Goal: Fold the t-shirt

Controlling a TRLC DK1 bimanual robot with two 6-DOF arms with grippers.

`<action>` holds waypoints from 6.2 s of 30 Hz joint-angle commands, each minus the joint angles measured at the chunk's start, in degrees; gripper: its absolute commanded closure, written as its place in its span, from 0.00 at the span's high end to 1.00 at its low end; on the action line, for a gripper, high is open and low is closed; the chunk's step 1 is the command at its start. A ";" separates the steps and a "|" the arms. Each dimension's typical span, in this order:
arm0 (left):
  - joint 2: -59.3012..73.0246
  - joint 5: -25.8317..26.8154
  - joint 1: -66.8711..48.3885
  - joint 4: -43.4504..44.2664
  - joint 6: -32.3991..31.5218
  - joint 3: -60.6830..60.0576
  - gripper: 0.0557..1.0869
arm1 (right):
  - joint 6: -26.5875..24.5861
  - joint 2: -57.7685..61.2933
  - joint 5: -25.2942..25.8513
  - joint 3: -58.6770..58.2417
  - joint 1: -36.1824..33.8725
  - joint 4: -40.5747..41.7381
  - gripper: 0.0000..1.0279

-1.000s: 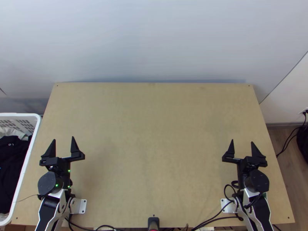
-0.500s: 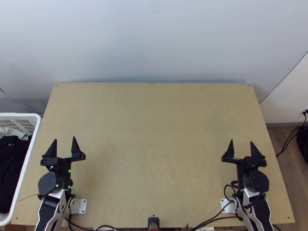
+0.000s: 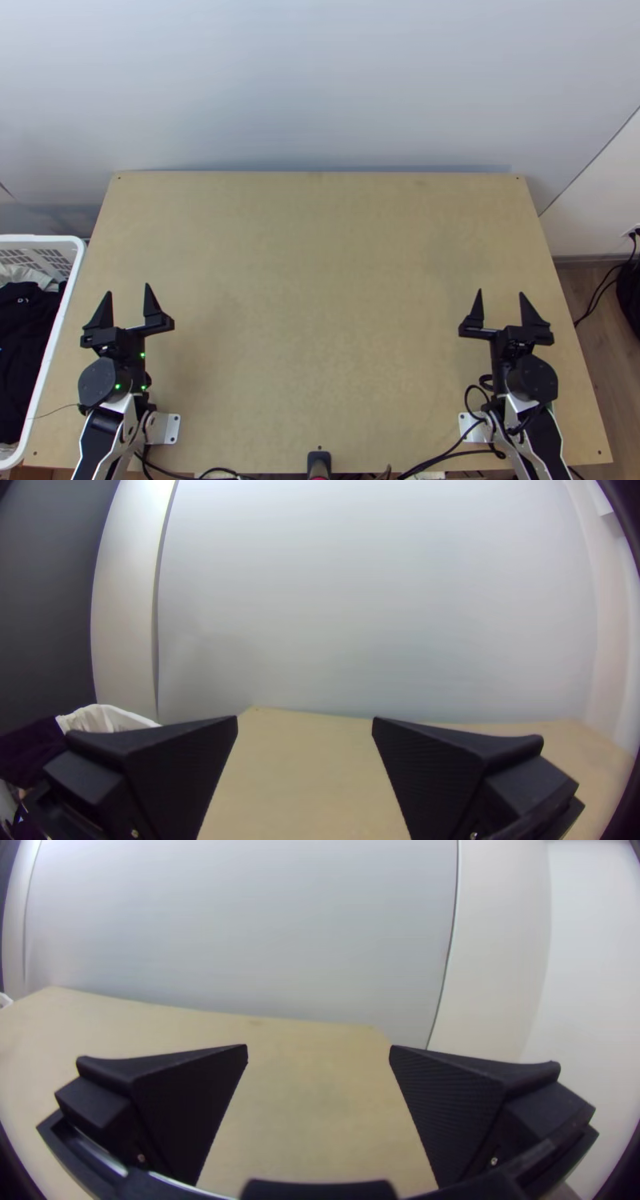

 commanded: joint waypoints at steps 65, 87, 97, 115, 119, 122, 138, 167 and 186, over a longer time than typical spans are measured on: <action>120.90 15.87 80.84 -8.58 -9.95 82.29 0.95 | 15.21 43.30 5.82 43.86 4.26 -26.40 0.96; 135.32 14.37 80.04 -12.36 -7.67 93.97 0.28 | 12.66 48.48 6.96 44.30 4.43 -24.38 0.96; 130.31 15.25 78.55 -20.71 -6.09 93.89 0.04 | 12.66 48.57 6.96 44.30 4.79 -23.94 0.96; 87.24 35.73 70.82 -28.00 -15.93 89.40 0.04 | 14.33 47.08 6.96 47.81 4.35 -24.29 0.96; 77.93 36.96 67.48 -27.74 -16.11 89.49 0.04 | 14.24 45.14 6.96 46.76 4.26 -24.20 0.96; 71.16 37.14 63.70 -26.95 -16.11 89.67 0.04 | 13.45 42.86 6.96 45.62 4.35 -23.85 0.96; 55.78 21.23 8.50 -38.90 -22.26 88.88 0.04 | 11.69 35.83 6.87 45.44 4.43 -25.08 0.96; 93.48 15.17 -45.46 -16.58 -18.65 93.18 0.04 | 16.61 32.31 6.70 45.18 -6.03 -35.80 0.96; 102.71 15.43 -41.68 -41.27 -26.57 109.80 0.95 | 19.43 31.43 4.41 44.48 -11.65 -38.35 0.96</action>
